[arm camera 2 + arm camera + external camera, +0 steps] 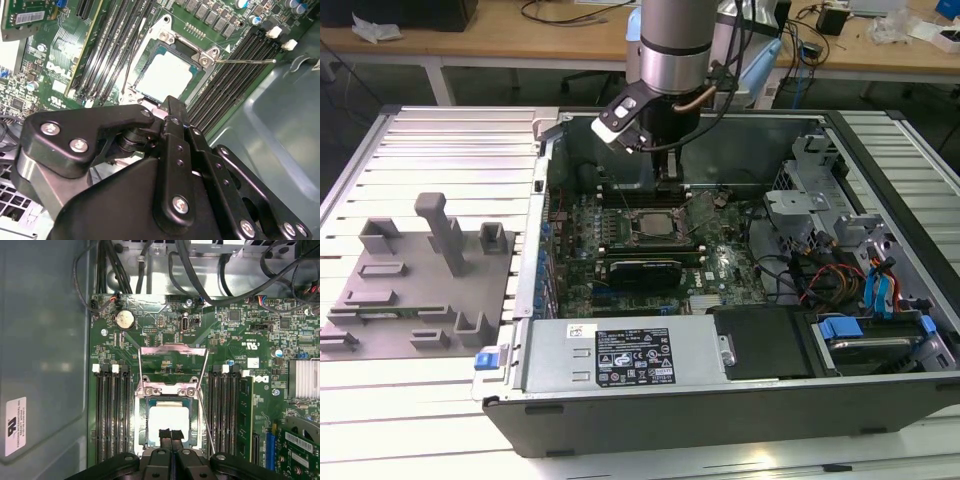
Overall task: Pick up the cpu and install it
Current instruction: 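Close the cpu cover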
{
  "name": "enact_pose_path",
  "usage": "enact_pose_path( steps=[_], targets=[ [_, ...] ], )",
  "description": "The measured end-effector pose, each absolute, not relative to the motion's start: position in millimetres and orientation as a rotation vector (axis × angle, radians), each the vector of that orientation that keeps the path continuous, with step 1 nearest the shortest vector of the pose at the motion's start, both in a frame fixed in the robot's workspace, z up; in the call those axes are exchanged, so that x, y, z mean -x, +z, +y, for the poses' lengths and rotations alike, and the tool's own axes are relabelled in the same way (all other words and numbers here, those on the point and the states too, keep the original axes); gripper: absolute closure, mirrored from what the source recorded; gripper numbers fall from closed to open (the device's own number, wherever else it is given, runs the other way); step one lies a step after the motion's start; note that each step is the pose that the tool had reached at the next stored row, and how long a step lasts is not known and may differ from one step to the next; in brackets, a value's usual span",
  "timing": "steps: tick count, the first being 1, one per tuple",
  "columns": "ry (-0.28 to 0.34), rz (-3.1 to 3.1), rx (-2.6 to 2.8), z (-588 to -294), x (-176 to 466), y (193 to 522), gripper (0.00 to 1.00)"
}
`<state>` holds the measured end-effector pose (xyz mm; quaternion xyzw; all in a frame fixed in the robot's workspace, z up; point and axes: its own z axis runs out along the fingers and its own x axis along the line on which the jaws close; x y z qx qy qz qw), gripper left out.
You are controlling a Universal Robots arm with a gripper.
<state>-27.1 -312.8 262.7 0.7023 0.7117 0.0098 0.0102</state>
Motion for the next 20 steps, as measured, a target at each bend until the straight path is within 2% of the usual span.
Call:
enact_pose_path(
  steps=[20],
  targets=[
    [0.031,2.222,-2.192,-313,27,292,0.89]
  ],
)
